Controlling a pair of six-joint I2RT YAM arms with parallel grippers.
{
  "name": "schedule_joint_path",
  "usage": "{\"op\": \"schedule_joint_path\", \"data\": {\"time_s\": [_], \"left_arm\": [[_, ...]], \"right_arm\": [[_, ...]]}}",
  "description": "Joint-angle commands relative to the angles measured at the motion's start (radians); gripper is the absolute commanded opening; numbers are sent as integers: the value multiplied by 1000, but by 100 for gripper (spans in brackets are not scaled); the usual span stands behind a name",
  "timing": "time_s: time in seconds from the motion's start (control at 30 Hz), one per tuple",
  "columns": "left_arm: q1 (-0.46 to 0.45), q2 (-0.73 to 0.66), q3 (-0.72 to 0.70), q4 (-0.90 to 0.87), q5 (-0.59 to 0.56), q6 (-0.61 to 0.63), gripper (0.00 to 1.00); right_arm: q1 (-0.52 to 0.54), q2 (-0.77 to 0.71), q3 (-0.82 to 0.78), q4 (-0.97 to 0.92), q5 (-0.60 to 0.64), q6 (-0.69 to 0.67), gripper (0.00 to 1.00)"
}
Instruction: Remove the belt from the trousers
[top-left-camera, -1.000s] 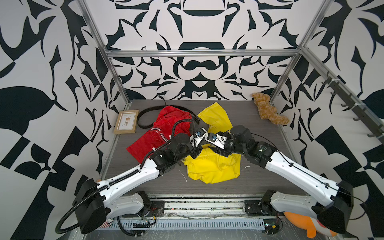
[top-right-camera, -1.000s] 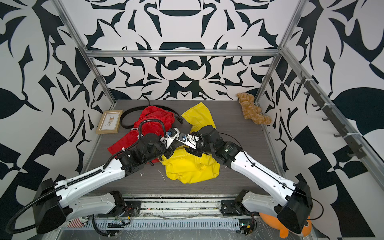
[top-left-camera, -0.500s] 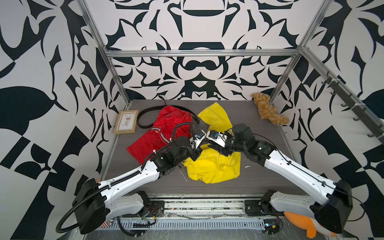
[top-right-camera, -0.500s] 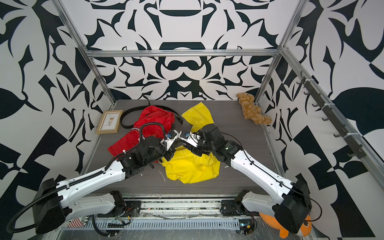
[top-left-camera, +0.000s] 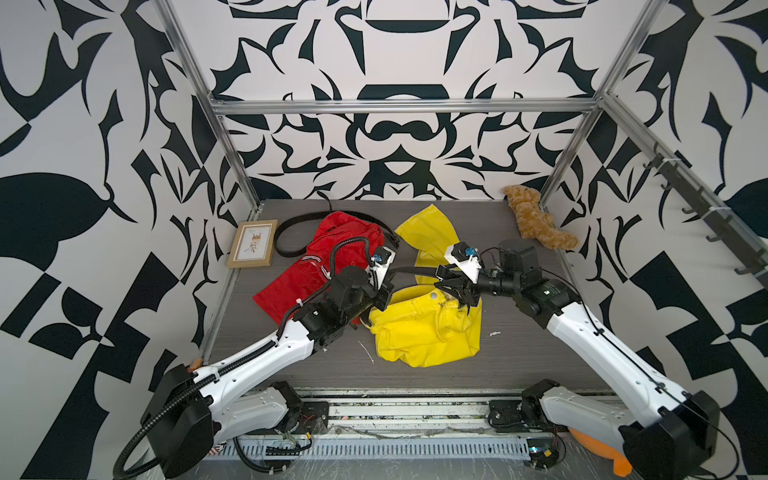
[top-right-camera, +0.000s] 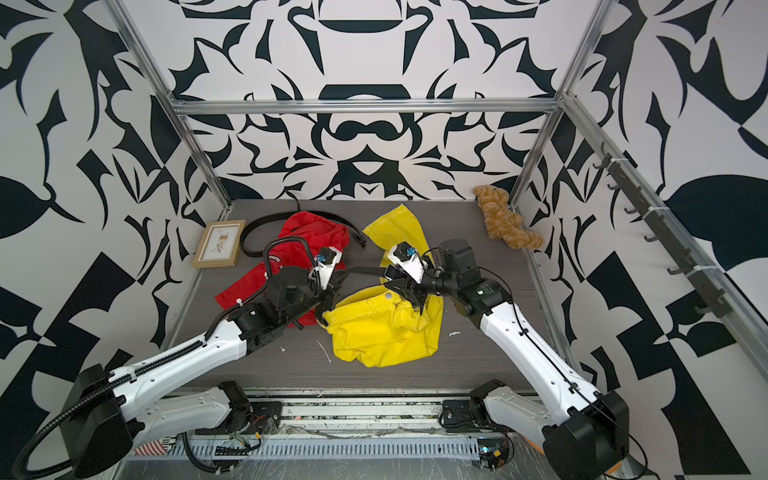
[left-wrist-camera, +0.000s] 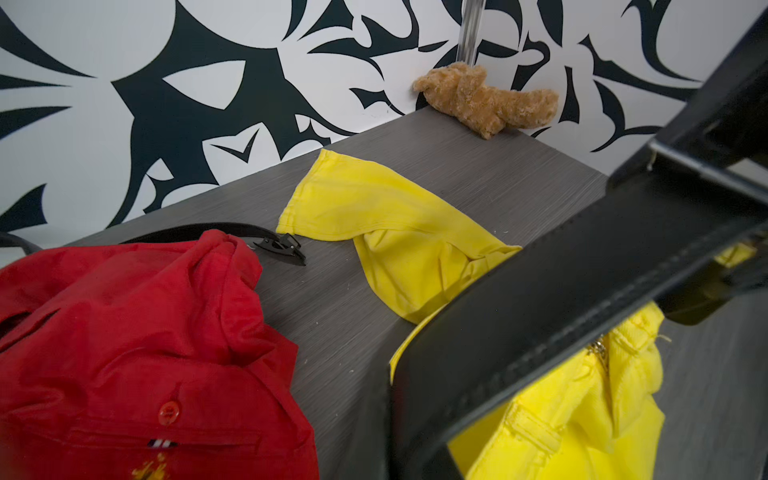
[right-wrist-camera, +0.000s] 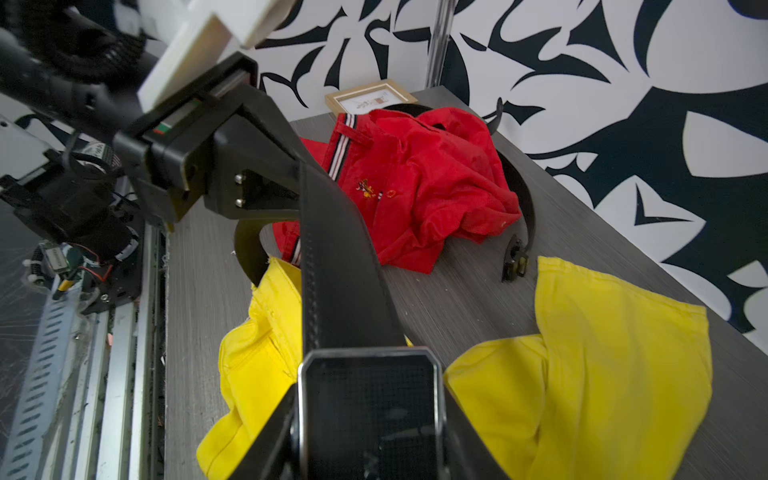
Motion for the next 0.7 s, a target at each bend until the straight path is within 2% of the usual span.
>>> {"op": "schedule_joint_path", "data": {"time_s": [0.0,0.23,0.33,0.47,0.5,0.57,0.6,0.67], "left_arm": [[210,-66,-61,-232,-213,-175,0],[459,-163,-146,-213,-103,-347,0],[466,-140,-120,-208,-48,-317,0],[449,-16,-31,-192,128,-268,0],[441,20,1,-209,164,-255,12],[423,106,121,-321,201,-245,61],[414,129,172,-367,208,-241,78],[374,130,247,-422,191,-217,98]], "right_arm": [[-81,-78,-8,-55,124,54,0],[-96,-109,-42,-68,130,61,0],[-96,-110,-42,-56,127,70,0],[-97,-90,-21,-39,146,83,0],[-97,-88,-14,-35,158,88,0],[-97,-79,17,-35,197,107,0],[-96,-75,35,-39,218,112,0],[-97,-60,85,-62,254,122,0]]}}
